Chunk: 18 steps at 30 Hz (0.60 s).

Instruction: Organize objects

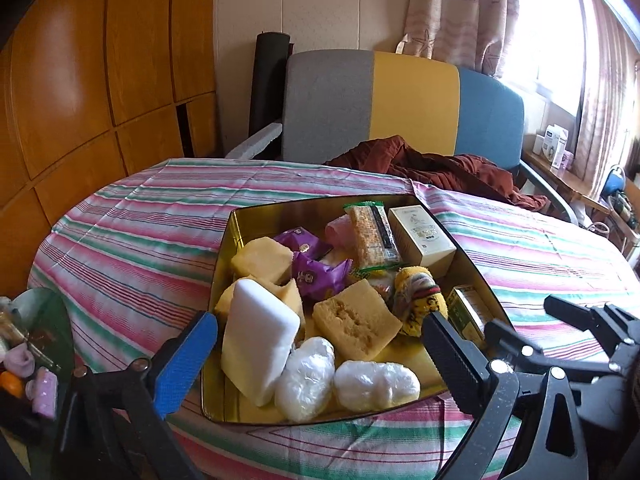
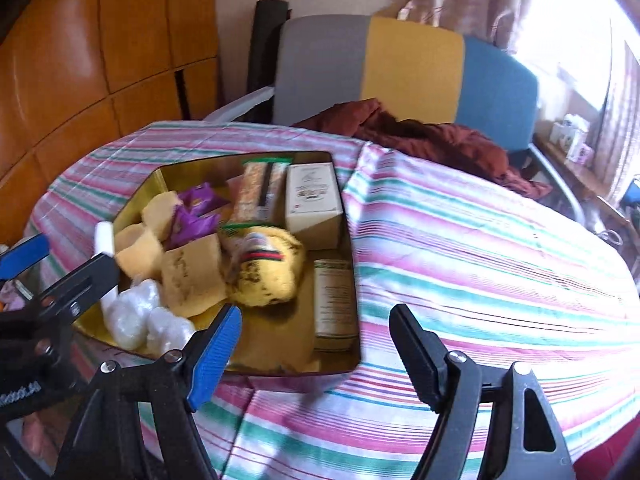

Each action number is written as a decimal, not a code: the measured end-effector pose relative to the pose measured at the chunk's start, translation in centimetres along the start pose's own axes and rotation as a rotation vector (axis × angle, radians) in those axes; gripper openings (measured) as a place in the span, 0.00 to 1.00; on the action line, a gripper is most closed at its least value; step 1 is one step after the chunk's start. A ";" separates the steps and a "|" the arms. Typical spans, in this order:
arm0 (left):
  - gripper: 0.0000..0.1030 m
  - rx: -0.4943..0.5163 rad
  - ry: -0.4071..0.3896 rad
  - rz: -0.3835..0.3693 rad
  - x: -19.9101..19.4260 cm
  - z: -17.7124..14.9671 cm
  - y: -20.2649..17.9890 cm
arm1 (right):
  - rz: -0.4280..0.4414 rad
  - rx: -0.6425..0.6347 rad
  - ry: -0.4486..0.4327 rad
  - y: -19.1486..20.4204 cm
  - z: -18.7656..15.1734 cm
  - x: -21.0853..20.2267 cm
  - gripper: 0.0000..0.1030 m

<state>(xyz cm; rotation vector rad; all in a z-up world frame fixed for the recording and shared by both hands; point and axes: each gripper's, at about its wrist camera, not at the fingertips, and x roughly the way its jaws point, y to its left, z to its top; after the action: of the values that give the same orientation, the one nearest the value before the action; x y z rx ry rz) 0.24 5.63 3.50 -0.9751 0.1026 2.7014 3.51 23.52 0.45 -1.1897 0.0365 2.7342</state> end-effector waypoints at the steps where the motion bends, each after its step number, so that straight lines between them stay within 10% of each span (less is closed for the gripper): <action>1: 1.00 -0.005 0.004 0.002 0.0 -0.1 -0.1 | -0.010 0.007 -0.003 -0.2 0.0 -0.1 0.75; 18: 1.00 -0.059 0.015 0.068 -0.4 -0.7 0.1 | -0.027 0.018 -0.020 -0.7 0.2 -0.2 0.75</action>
<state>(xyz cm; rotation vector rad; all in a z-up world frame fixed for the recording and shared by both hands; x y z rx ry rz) 0.92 5.32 3.16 -1.0270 0.0610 2.7736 3.61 24.23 0.70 -1.1495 0.0423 2.7167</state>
